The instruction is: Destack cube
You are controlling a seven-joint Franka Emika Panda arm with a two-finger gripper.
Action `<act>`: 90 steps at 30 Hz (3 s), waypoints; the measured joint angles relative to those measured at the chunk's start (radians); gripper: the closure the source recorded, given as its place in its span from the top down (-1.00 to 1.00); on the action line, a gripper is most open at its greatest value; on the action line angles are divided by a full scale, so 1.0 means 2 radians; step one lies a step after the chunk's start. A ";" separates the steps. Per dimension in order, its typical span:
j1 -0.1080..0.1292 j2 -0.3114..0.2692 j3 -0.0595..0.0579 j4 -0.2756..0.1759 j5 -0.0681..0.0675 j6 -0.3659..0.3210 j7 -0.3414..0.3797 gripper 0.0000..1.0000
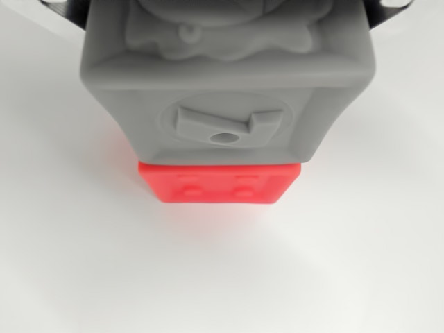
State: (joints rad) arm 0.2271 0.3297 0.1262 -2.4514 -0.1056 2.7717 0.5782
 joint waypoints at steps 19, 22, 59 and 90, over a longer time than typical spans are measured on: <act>0.000 -0.005 0.000 0.000 0.000 -0.004 -0.001 -1.00; -0.001 -0.009 0.001 -0.001 0.001 -0.007 -0.001 -1.00; -0.003 -0.100 0.009 -0.006 0.034 -0.090 -0.024 -1.00; -0.006 -0.182 0.003 0.002 0.054 -0.181 -0.038 -1.00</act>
State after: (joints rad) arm 0.2157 -0.0352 0.1316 -2.4475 0.0023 2.4095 0.5013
